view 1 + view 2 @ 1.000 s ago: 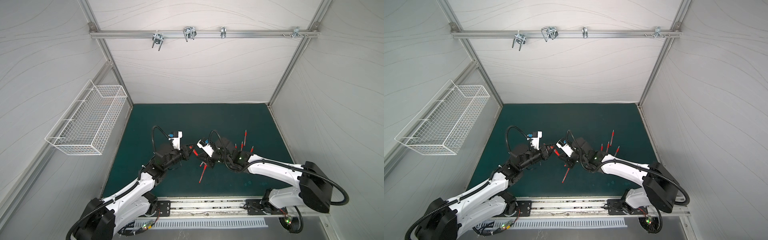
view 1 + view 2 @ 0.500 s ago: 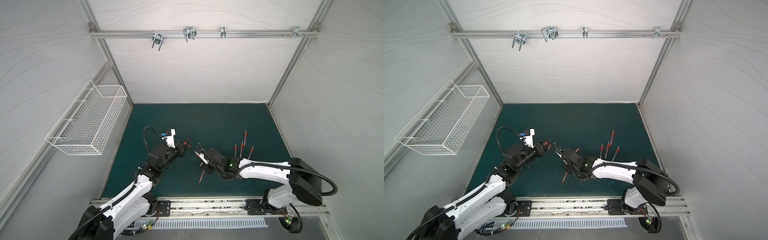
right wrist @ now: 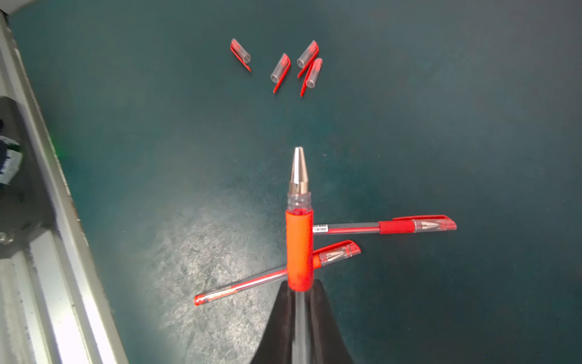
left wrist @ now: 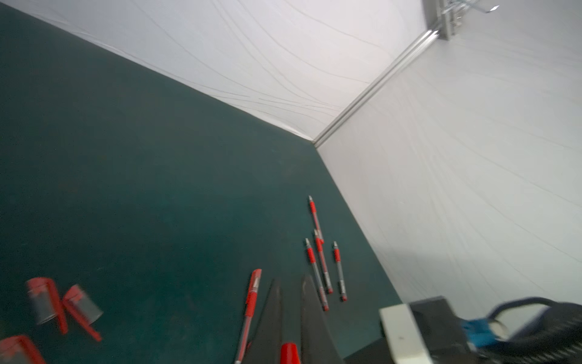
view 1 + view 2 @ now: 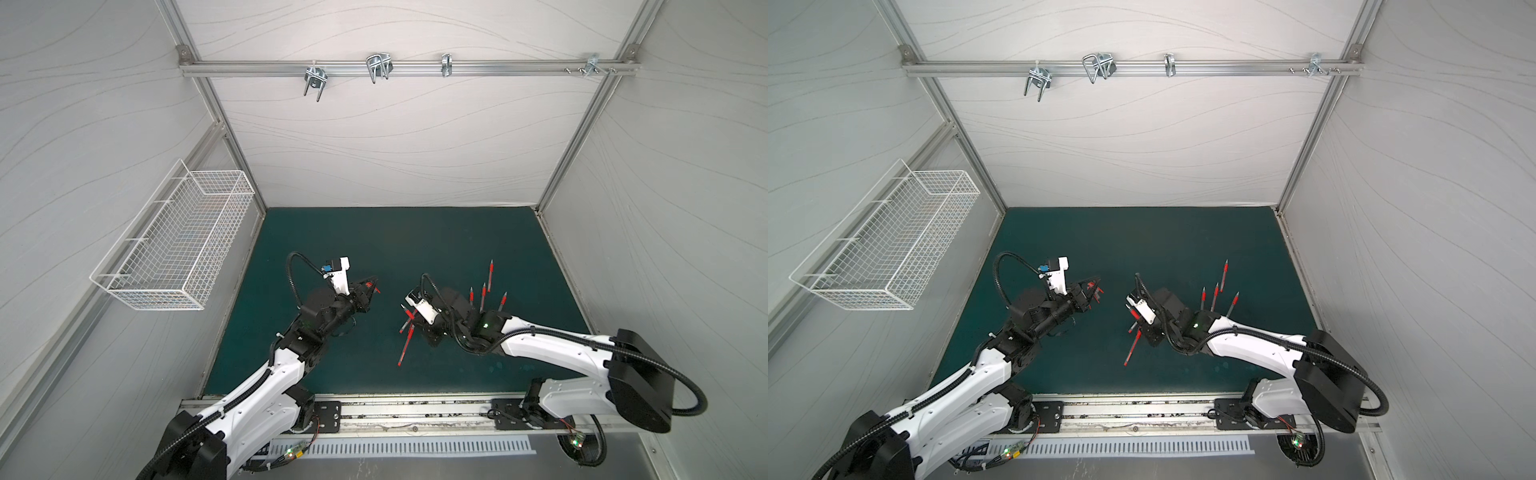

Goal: Remove pen caps from pens
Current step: Open the pen cap on the pen, then place the pen cap at the middle-left of the table, then place the pen at the center of the table.

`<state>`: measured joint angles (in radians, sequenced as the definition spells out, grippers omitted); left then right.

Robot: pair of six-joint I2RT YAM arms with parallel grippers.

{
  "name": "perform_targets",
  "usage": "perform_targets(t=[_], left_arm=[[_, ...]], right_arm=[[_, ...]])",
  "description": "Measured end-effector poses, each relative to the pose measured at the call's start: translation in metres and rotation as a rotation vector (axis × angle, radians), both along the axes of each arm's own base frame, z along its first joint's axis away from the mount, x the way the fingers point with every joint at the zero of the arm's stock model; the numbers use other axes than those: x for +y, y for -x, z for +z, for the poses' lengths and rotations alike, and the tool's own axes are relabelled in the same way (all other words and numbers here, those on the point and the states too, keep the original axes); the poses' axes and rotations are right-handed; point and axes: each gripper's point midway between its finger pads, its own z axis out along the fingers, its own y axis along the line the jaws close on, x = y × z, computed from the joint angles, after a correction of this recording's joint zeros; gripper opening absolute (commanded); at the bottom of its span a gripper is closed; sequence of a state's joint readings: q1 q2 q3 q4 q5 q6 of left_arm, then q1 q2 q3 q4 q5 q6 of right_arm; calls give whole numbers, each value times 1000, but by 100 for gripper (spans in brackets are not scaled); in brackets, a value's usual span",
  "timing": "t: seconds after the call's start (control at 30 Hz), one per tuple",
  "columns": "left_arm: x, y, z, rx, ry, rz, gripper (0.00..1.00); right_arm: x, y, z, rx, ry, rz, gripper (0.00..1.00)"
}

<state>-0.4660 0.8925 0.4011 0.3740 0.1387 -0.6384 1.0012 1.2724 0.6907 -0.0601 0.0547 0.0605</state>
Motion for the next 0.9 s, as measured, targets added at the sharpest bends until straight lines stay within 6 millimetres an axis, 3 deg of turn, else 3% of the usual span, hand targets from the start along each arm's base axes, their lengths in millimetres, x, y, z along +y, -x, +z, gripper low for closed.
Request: perform_targets(t=[0.17, 0.4, 0.63, 0.9], left_arm=[[12, -14, -22, 100, -97, 92, 0], [31, -28, -61, 273, -249, 214, 0], [58, -32, -91, 409, -369, 333, 0], [86, -31, -115, 509, -437, 426, 0]], right_arm=[[-19, -14, 13, -34, -58, -99, 0], [-68, -54, 20, -30, -118, -371, 0], [-113, -84, 1, 77, -119, -622, 0], [-134, -92, -28, 185, -60, -740, 0]])
